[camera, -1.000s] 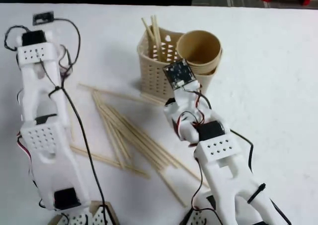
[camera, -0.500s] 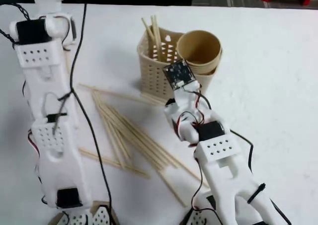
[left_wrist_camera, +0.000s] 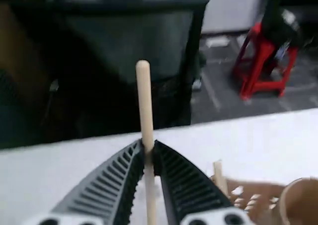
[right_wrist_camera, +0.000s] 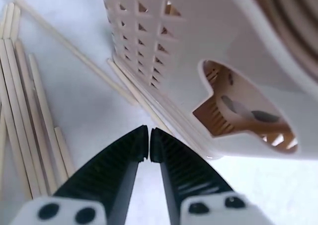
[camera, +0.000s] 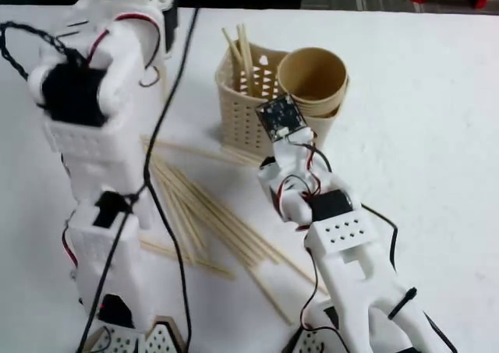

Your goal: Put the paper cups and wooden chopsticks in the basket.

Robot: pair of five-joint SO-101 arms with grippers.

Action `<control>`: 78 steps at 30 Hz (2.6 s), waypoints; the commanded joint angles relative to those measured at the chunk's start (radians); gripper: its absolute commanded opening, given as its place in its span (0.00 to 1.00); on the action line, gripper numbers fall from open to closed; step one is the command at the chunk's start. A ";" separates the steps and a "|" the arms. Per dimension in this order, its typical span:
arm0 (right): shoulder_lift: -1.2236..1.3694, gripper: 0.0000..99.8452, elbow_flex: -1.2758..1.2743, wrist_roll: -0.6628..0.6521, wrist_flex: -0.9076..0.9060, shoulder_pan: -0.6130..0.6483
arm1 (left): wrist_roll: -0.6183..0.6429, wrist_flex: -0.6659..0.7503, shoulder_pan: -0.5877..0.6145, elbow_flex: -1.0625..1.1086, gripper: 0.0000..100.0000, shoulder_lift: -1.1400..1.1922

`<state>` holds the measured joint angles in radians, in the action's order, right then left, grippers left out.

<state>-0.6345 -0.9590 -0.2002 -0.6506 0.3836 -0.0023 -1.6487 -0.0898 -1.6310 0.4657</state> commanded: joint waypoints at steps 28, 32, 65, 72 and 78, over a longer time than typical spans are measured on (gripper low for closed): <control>-0.031 0.02 0.005 -0.014 0.025 -0.030 | 0.135 0.311 -0.182 -0.037 0.03 0.174; -0.031 0.02 0.005 -0.014 0.025 -0.030 | 0.135 0.259 -0.188 -0.037 0.03 0.174; -0.031 0.02 0.005 -0.014 0.025 -0.019 | -0.276 -0.143 0.024 0.480 0.02 -0.355; -0.031 0.04 -0.018 -0.077 0.019 0.076 | -0.278 -0.083 0.116 1.053 0.02 -0.694; -0.030 0.06 -0.021 -0.135 -0.048 0.197 | -0.278 0.074 0.266 1.510 0.02 -0.906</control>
<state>-0.6345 -0.9866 -0.2954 -0.6598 0.5079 -0.2723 -1.6901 0.0882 -0.4035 -0.2877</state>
